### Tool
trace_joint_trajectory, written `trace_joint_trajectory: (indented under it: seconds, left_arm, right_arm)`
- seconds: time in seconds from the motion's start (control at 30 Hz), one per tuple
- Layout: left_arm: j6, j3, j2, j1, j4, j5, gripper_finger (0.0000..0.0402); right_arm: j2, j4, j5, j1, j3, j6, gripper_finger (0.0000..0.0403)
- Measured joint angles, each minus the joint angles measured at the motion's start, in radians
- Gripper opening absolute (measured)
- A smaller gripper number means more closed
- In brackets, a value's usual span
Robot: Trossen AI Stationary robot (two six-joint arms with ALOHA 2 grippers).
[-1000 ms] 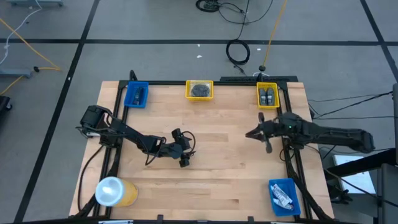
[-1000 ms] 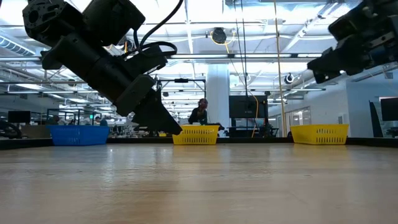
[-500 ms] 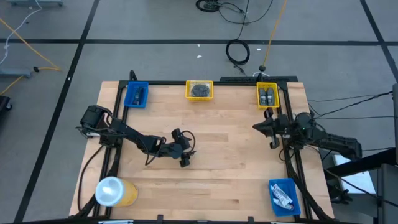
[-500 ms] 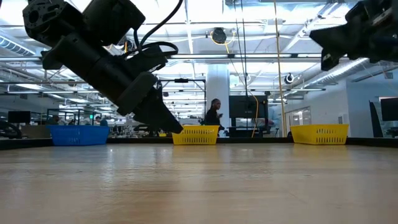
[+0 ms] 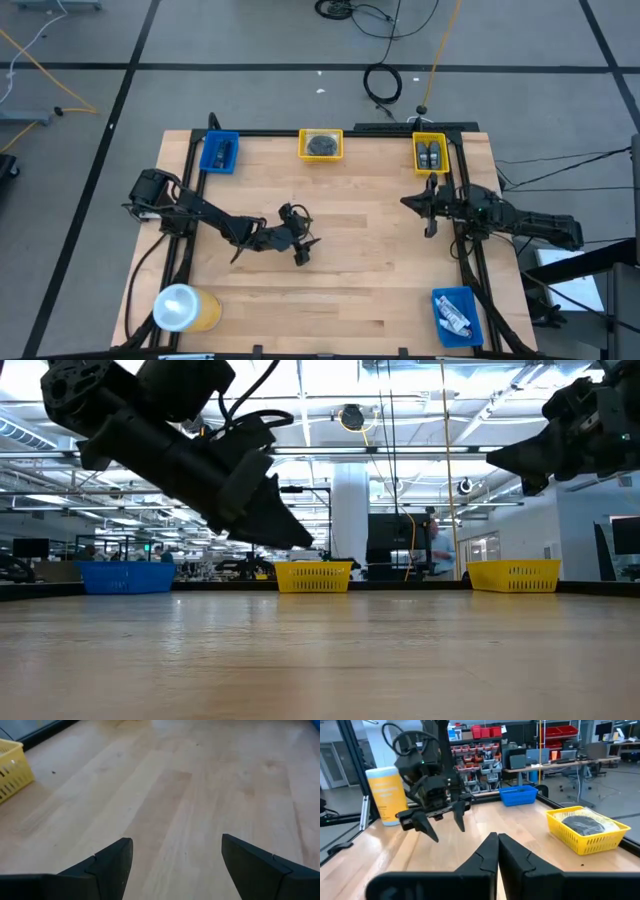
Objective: Pick & Place Travel size toiletries
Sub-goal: Return to Home Position
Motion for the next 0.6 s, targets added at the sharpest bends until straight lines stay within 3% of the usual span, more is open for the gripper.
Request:
trace_joint_trajectory:
  seconds: [0.43,0.6]
  left_arm:
    - [-0.043,0.0,0.0,0.041,0.008,0.003,0.0302]
    - [-0.025,0.0,0.0,0.056,0.029,0.099,0.0294]
  right_arm:
    - [0.0,0.003,-0.001,0.0,-0.001,0.0,0.0002]
    - [-0.007,0.003,0.003,0.039,-0.001,0.0,0.0004]
